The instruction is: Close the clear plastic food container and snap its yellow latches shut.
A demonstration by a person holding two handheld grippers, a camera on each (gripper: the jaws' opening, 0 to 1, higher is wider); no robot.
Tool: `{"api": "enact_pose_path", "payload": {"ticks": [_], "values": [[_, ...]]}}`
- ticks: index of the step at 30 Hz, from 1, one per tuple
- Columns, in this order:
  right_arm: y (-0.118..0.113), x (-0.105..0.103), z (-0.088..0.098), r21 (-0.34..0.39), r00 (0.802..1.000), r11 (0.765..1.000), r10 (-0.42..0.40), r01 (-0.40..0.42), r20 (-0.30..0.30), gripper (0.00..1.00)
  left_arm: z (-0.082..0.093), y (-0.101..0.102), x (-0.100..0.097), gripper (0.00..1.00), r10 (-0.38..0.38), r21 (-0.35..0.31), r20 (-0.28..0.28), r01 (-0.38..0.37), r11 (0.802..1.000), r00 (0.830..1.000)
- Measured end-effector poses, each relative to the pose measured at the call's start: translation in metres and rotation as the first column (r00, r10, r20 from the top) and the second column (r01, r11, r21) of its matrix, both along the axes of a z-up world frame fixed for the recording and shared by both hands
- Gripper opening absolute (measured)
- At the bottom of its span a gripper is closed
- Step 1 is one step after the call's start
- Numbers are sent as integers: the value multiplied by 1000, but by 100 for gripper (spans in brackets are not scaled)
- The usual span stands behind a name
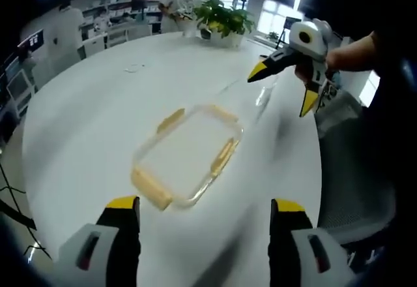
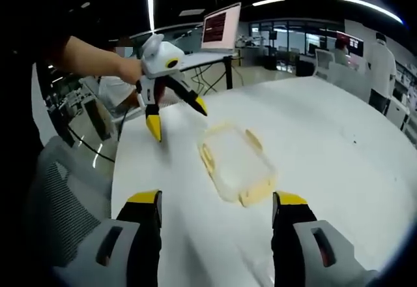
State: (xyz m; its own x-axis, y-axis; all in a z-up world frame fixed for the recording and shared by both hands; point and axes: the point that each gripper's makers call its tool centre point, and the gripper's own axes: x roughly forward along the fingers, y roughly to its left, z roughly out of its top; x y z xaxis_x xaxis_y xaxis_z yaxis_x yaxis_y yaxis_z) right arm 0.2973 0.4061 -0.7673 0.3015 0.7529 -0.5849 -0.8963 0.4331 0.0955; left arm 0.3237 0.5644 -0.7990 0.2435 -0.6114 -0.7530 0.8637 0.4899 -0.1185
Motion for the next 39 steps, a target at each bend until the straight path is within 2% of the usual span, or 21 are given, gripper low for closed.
{"api": "enact_pose_path", "payload": {"ticks": [12, 21, 27, 35, 39], "values": [[3, 17, -7, -48, 999, 998, 39, -39, 12, 63, -4, 3, 16, 77, -89, 76, 15, 88, 993, 996], [-1, 25, -14, -88, 998, 994, 58, -57, 13, 61, -7, 2, 25, 76, -138, 106, 10, 136, 985, 990], [-4, 29, -20, -123, 996, 989, 84, -82, 11, 59, -11, 6, 30, 74, -191, 156, 10, 187, 970, 981], [-8, 39, -24, -152, 995, 983, 100, -98, 1, 58, -15, 7, 38, 71, -232, 185, -1, 229, 956, 973], [-9, 42, -30, -177, 994, 978, 110, -110, -11, 57, -21, 8, 40, 70, -266, 214, -9, 262, 941, 964]]}}
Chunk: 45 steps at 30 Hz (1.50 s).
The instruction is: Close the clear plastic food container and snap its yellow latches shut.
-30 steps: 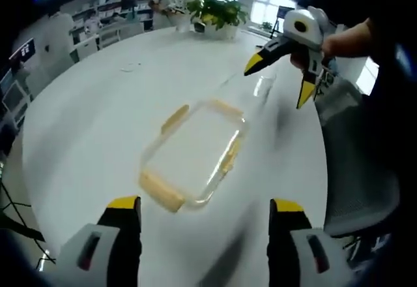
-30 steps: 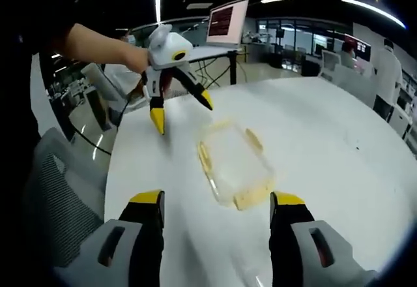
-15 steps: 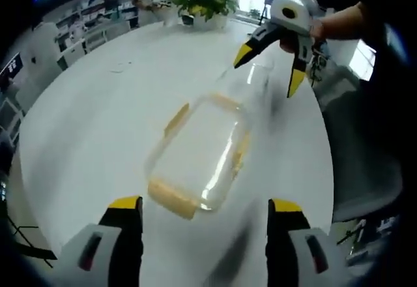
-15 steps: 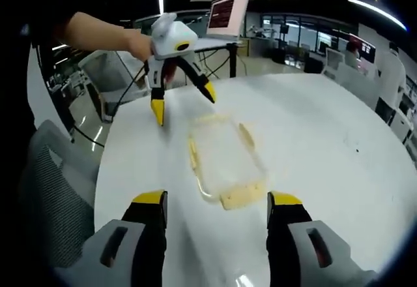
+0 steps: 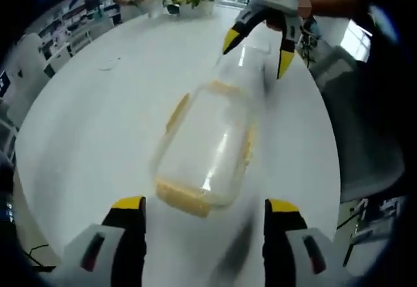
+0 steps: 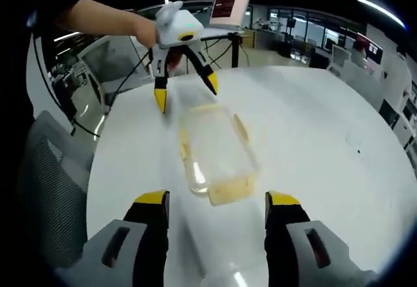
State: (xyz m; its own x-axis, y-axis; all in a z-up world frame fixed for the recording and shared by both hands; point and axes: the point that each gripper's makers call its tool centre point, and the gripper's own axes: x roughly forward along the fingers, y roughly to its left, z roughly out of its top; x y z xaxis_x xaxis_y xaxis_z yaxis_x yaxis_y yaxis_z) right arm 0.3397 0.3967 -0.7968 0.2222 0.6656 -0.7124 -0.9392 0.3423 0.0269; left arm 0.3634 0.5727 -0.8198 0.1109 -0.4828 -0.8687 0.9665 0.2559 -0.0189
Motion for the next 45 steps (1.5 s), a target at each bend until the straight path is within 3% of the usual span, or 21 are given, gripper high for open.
{"api": "enact_pose_path", "payload": {"ticks": [12, 19, 27, 33, 45], "values": [[4, 7, -13, -65, 999, 997, 50, -51, -16, 54, -6, 2, 6, 66, -62, 50, 1, 62, 997, 998], [4, 12, -27, -137, 993, 984, 116, -117, -18, 50, -11, 2, 11, 64, -99, 78, 7, 99, 992, 995], [8, 21, -33, -167, 989, 975, 143, -145, -23, 47, -14, 1, 14, 59, -137, 111, 11, 135, 985, 991], [11, 25, -41, -210, 984, 961, 176, -178, -30, 47, -17, 2, 14, 50, -157, 131, -13, 157, 979, 988], [17, 22, -52, -258, 969, 934, 238, -246, -62, 39, -24, -1, 17, 49, -210, 147, 1, 207, 967, 978]]}}
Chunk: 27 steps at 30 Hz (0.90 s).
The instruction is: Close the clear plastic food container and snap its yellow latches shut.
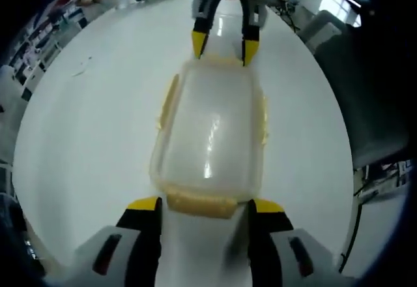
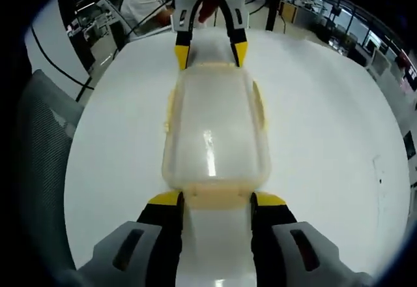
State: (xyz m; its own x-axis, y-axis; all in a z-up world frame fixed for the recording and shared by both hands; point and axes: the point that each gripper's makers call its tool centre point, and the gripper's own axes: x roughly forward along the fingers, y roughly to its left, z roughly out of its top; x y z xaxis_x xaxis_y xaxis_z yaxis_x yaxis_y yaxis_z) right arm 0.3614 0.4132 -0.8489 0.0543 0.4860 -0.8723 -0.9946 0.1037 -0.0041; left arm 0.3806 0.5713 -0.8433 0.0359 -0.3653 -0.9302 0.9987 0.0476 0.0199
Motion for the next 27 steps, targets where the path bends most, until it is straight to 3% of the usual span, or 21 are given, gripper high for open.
{"api": "enact_pose_path", "payload": {"ticks": [4, 6, 18, 27], "values": [[0, 2, -1, -13, 1000, 1000, -6, 6, -2, 38, 0, 0, 0, 43, -23, 3, 2, 23, 1000, 1000], [1, 2, -1, -19, 1000, 1000, 6, -5, 7, 38, 0, 2, -2, 35, -30, 12, -5, 30, 999, 1000], [1, 1, -2, -44, 999, 998, 43, -42, 16, 37, -3, 2, -7, 33, -26, 53, 20, 25, 998, 999], [2, -2, 0, -73, 992, 991, 113, -109, 49, 36, -2, 2, -17, 33, 46, 46, 24, -47, 998, 999]]}}
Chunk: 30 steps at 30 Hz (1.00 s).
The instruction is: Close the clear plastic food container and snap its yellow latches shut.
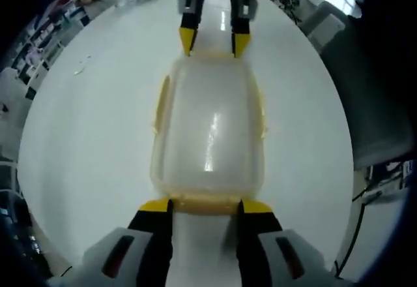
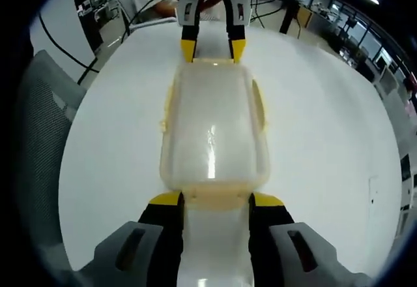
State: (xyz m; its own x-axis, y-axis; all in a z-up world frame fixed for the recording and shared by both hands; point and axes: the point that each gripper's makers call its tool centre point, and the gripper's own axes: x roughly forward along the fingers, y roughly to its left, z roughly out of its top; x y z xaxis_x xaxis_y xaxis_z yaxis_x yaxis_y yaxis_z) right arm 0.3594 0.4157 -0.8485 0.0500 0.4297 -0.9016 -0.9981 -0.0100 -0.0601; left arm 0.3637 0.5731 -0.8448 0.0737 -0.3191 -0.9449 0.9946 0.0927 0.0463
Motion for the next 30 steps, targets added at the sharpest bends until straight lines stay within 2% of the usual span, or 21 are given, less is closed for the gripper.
{"api": "enact_pose_path", "payload": {"ticks": [3, 4, 10, 12, 15, 20, 24, 30], "values": [[-3, 1, 0, 3, 1000, 1000, -12, 12, -27, 36, -1, -2, 1, 33, 6, 50, -23, -5, 999, 1000], [-3, 1, 0, 5, 999, 1000, -14, 14, -31, 36, -2, -2, 2, 33, -24, 69, -25, 25, 997, 999], [-2, 2, -1, 3, 999, 1000, -15, 16, -33, 35, -4, 2, 7, 33, -31, 95, -33, 34, 995, 999], [-2, 1, 0, -18, 1000, 1000, -19, 18, -25, 35, -4, 4, 7, 33, 10, 72, -27, -8, 997, 1000], [-4, 1, 0, -12, 999, 1000, -21, 21, -31, 35, -4, 4, 3, 33, 41, 56, -18, -40, 998, 999], [-4, 0, 1, -4, 999, 1000, -25, 25, -27, 35, -4, 5, 3, 33, 52, 51, -23, -51, 997, 998], [-7, -2, 2, -2, 1000, 1000, -21, 21, -11, 36, -3, 3, 1, 33, 53, 34, -4, -53, 998, 999], [-12, -12, 7, 7, 1000, 1000, 15, -15, -14, 36, -1, -2, -12, 33, 57, 43, -5, -57, 997, 998]]}}
